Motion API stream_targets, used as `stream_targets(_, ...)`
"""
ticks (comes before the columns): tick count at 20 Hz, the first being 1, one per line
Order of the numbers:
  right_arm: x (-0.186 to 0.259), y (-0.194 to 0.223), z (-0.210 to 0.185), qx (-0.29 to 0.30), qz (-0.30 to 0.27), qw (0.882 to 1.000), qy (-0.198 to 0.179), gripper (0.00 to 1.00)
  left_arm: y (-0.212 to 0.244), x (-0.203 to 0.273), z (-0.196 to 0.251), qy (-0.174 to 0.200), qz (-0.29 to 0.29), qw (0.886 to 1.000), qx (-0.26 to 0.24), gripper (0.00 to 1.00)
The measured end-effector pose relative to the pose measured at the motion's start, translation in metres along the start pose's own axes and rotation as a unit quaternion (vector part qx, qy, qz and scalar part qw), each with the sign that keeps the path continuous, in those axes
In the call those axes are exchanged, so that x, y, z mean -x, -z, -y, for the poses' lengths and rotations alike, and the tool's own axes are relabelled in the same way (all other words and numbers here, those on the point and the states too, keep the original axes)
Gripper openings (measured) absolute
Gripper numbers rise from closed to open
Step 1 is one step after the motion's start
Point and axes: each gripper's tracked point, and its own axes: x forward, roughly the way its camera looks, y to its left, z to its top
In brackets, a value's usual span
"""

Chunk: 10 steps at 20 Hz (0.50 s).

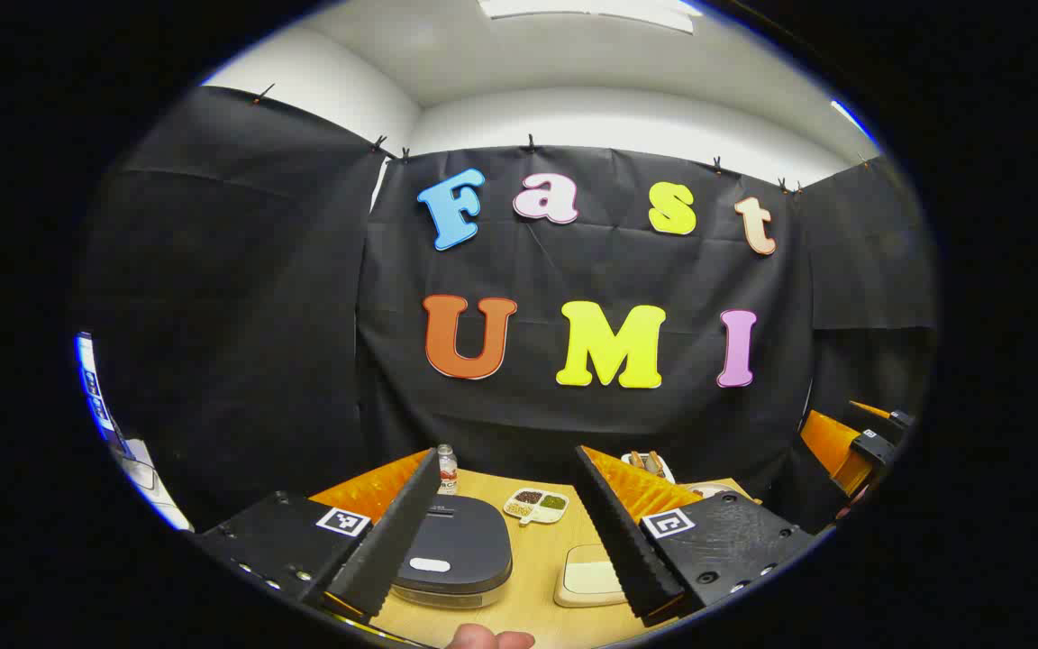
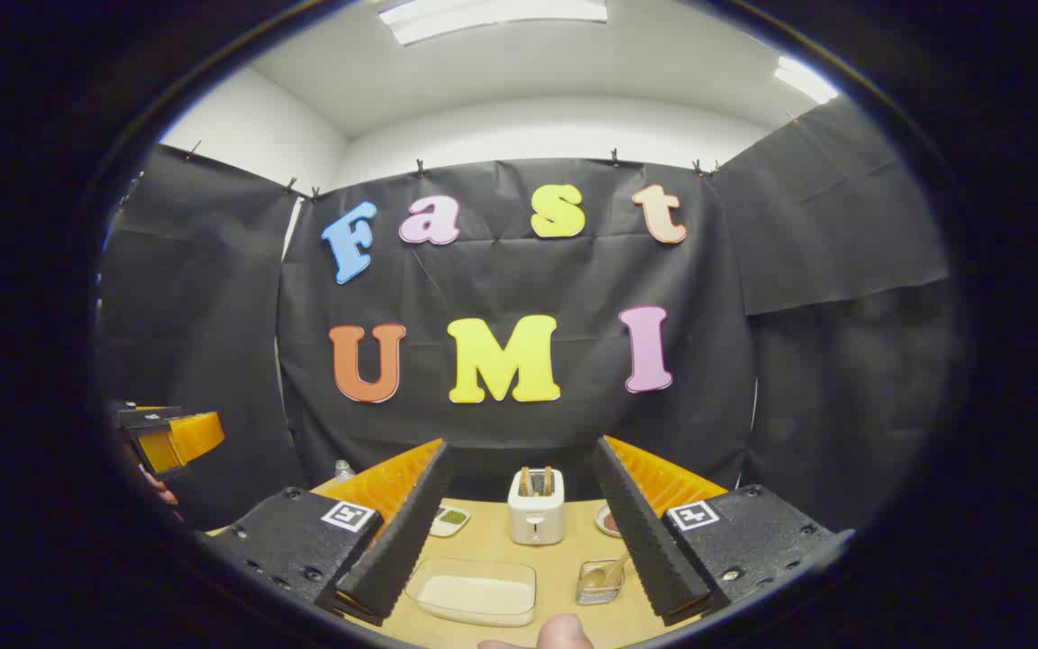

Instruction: Close the left gripper, press the button to open the rice cooker; take a wooden spoon from the chopstick holder with the right hand, scoop a spoonful of rice and pour it into the rice cooker, then put the wooden spoon back into the chopstick holder.

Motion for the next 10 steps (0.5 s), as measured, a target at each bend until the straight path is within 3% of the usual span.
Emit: stream_targets(10,-0.010,0.013,0.014,-0.011,-0.021,1.000,0.004,1.00,0.009,-0.010,0.012,0.007,-0.011,1.000,-0.012,0.94)
